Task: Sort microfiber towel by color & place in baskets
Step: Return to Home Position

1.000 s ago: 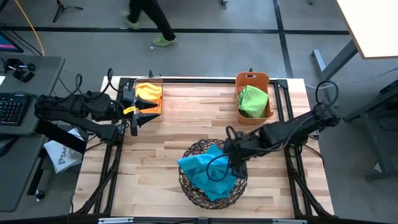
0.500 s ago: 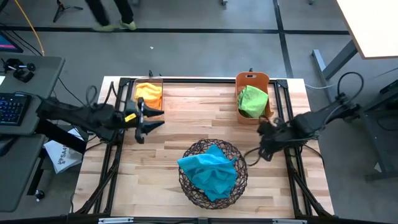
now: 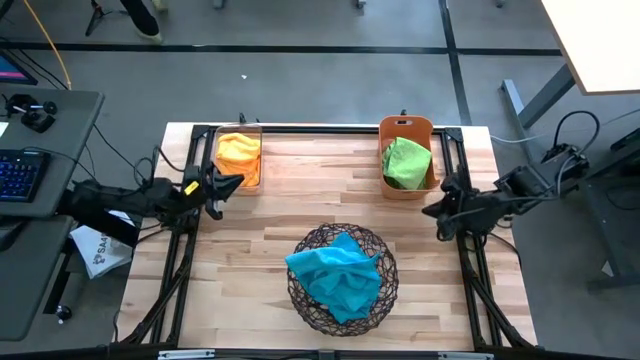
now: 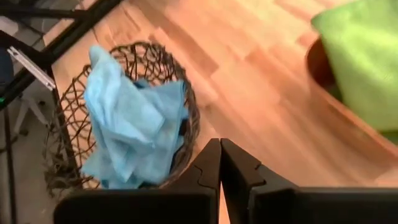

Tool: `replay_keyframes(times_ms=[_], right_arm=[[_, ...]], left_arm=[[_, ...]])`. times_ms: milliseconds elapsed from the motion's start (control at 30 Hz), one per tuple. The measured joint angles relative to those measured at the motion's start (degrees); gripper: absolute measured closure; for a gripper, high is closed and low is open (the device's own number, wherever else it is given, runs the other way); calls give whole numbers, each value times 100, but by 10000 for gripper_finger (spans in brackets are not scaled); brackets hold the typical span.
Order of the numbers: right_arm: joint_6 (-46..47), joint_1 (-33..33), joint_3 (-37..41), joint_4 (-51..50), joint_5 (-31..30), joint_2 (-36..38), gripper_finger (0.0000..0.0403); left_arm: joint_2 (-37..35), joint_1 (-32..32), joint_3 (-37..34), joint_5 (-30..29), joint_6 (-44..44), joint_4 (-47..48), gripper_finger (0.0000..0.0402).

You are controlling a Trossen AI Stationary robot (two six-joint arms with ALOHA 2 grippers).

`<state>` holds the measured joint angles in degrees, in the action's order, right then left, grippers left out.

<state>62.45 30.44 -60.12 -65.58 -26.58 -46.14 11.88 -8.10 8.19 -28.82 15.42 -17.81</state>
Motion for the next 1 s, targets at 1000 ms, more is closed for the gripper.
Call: replay_keyframes(times_ms=[1000], right_arm=[[-3941, -1810, 4873, 6162, 1445, 3991, 403]], left_arm=[[-1163, 0, -724, -136, 1097, 770, 397]])
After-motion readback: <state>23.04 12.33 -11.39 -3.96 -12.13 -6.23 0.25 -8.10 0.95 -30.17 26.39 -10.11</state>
